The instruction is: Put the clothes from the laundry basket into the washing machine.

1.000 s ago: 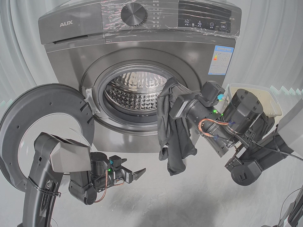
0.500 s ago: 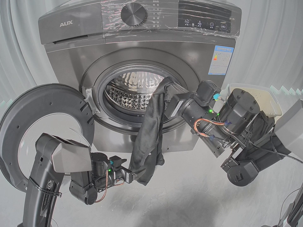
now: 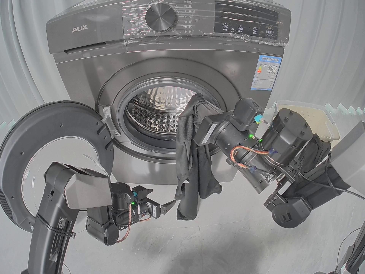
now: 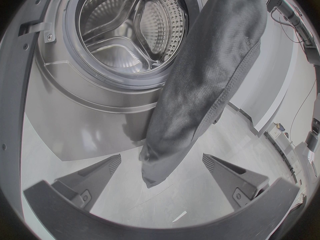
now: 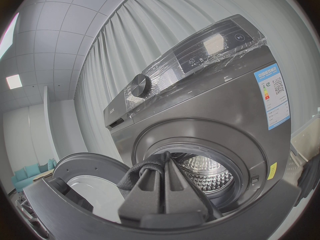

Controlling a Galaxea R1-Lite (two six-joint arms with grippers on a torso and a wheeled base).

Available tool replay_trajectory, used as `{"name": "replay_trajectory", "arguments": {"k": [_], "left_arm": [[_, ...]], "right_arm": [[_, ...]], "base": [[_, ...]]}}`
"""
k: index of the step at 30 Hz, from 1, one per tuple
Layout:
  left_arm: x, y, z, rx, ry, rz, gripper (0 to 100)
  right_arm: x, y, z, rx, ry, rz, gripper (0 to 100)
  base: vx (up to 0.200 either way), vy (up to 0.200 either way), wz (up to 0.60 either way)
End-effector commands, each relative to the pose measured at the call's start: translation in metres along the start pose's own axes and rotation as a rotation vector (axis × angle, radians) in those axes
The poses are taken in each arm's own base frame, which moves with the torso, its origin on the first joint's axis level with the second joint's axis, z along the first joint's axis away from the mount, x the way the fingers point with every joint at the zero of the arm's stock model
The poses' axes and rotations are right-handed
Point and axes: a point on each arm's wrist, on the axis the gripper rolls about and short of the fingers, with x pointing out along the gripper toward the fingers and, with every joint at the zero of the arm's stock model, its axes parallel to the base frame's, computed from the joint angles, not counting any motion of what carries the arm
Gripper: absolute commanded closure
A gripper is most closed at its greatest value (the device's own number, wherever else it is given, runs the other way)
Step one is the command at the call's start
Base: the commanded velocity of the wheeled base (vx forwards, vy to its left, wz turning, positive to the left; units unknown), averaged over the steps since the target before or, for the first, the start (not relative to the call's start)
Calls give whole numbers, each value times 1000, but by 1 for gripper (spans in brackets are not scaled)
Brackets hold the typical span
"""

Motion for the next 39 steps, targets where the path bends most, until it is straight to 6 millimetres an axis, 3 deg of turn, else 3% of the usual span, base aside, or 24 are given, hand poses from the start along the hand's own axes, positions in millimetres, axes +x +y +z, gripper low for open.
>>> {"name": "replay_trajectory", "arguments": {"k": [1, 8, 26, 27, 34, 39], "left_arm": [[1, -2, 0, 2, -3, -8, 0], [6, -9, -3, 13, -3, -33, 0], [35, -1, -10, 27, -65, -4, 0], [37, 1, -8, 26, -79, 8, 100], [43, 1, -1, 28, -114, 6, 100], [36, 8, 8, 26, -128, 26, 100]], "right_arm": [[2, 0, 0, 1, -2, 0, 100], [6, -3, -3, 0, -5, -10, 100], [6, 1, -3, 5, -6, -1, 100], [5, 1, -3, 5, -6, 0, 100], [5, 3, -6, 10, 0, 7, 100], [4, -2, -6, 6, -3, -26, 100]], "base": [[0, 0, 0], [0, 0, 0], [0, 0, 0], [0, 0, 0], [0, 0, 0], [0, 0, 0]]}}
